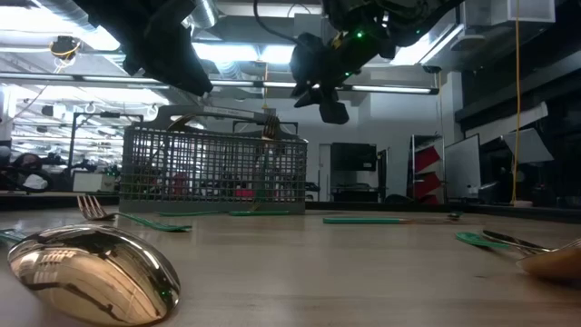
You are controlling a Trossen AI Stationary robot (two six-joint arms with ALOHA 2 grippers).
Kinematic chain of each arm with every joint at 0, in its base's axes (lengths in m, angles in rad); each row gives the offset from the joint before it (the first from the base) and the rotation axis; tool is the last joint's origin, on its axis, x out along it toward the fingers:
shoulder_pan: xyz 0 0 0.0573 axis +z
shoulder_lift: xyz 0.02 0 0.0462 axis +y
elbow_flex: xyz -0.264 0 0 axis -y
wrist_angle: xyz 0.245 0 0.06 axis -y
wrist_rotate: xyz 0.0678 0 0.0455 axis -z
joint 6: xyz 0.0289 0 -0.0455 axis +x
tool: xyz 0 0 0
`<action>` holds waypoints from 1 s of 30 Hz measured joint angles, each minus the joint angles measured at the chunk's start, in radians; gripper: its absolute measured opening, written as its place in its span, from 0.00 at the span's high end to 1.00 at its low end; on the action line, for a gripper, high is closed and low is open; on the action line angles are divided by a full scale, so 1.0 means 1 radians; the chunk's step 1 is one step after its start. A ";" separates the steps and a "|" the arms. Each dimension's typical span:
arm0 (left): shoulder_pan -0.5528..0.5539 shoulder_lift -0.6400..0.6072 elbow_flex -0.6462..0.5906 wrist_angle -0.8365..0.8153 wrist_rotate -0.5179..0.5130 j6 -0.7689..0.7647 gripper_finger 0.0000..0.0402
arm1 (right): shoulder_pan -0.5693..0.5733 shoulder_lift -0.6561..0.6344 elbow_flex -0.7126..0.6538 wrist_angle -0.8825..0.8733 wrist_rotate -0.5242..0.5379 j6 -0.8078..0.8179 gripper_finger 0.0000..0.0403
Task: Sort silverware
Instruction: Put the fork into the middle right section of the silverware holder
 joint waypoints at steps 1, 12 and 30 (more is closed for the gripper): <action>0.000 0.000 0.000 0.000 0.000 -0.001 0.68 | 0.004 0.000 0.000 0.009 0.038 0.007 0.73; 0.002 0.000 0.000 0.005 0.020 -0.080 0.68 | 0.038 -0.050 0.000 -0.060 0.313 0.122 0.75; 0.239 0.208 0.001 0.069 0.354 -0.067 0.68 | -0.036 -0.402 0.000 -1.018 -0.232 1.086 0.75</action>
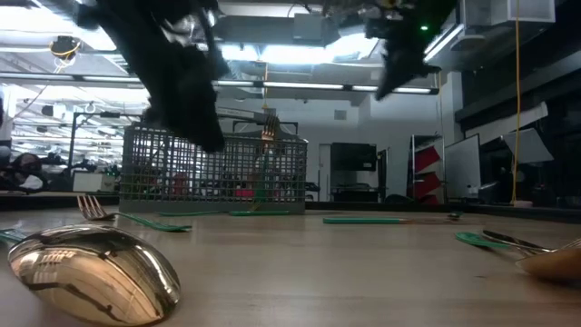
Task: Sort silverware
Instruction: Put the fork into the middle right section of the silverware holder
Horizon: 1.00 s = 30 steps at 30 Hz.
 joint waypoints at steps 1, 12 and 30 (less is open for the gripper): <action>0.017 0.019 0.000 0.002 0.008 0.000 0.68 | -0.012 -0.010 -0.001 -0.039 -0.044 0.031 0.75; 0.161 0.205 0.000 0.034 0.022 0.047 0.68 | -0.045 -0.081 -0.199 0.025 -0.151 0.070 0.75; 0.229 0.291 0.002 0.127 0.087 0.090 0.68 | -0.045 -0.081 -0.420 0.264 -0.345 0.095 0.75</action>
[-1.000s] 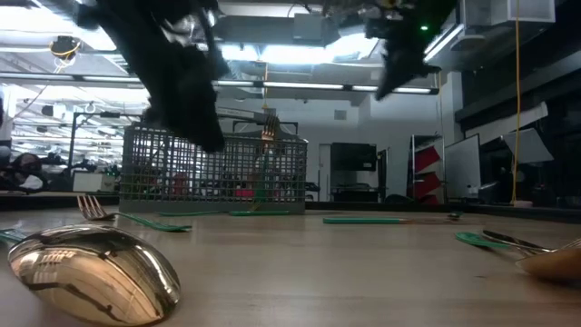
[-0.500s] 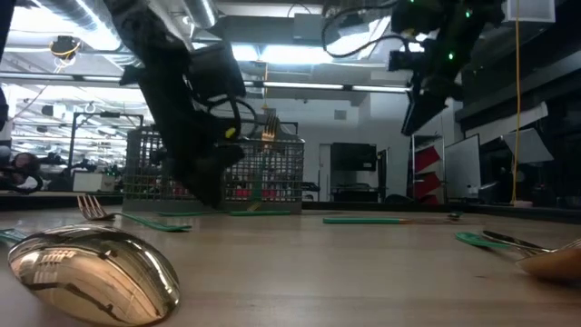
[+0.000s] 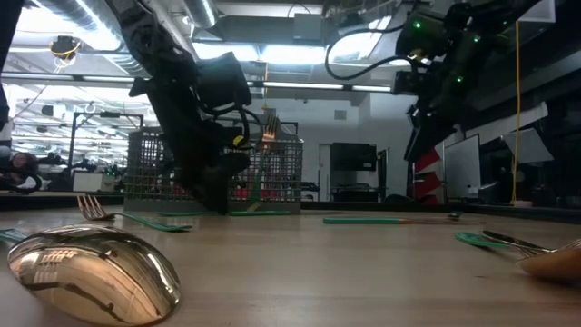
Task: Sort silverware
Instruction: Put the fork into the middle right section of the silverware holder
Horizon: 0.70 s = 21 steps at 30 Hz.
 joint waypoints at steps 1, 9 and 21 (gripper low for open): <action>0.001 0.009 0.001 0.001 0.007 0.000 0.69 | 0.000 0.000 -0.002 0.005 -0.023 0.000 0.75; -0.002 -0.005 -0.001 0.002 0.036 0.000 0.92 | 0.000 0.000 -0.005 0.045 -0.085 0.001 0.75; -0.001 -0.031 -0.003 -0.004 0.073 -0.023 0.98 | 0.000 0.000 -0.005 0.044 -0.085 0.001 0.75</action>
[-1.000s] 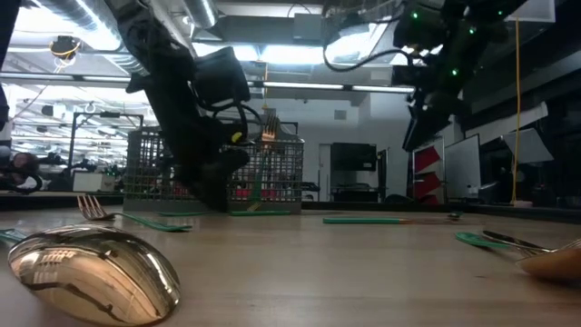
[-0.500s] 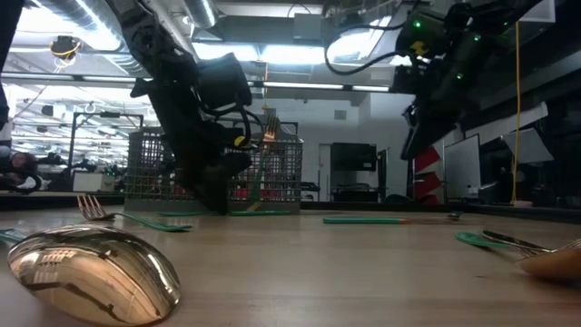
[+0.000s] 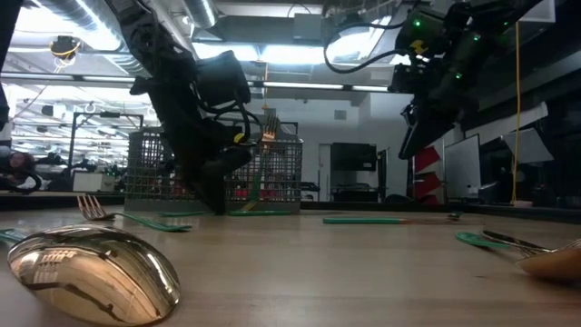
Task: Sort silverware
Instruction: Put the fork into the middle right section of the silverware holder
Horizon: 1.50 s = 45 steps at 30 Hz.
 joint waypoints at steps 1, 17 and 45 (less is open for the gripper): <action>0.000 -0.003 -0.001 0.000 0.011 0.000 0.98 | 0.000 0.000 0.000 0.000 0.000 0.000 0.75; -0.031 -0.212 -0.001 0.061 0.051 0.034 0.99 | 0.000 0.000 0.000 -0.001 0.000 0.000 0.75; 0.207 -0.280 0.001 0.601 -0.132 0.533 0.98 | 0.000 0.000 0.000 0.042 0.000 -0.001 0.75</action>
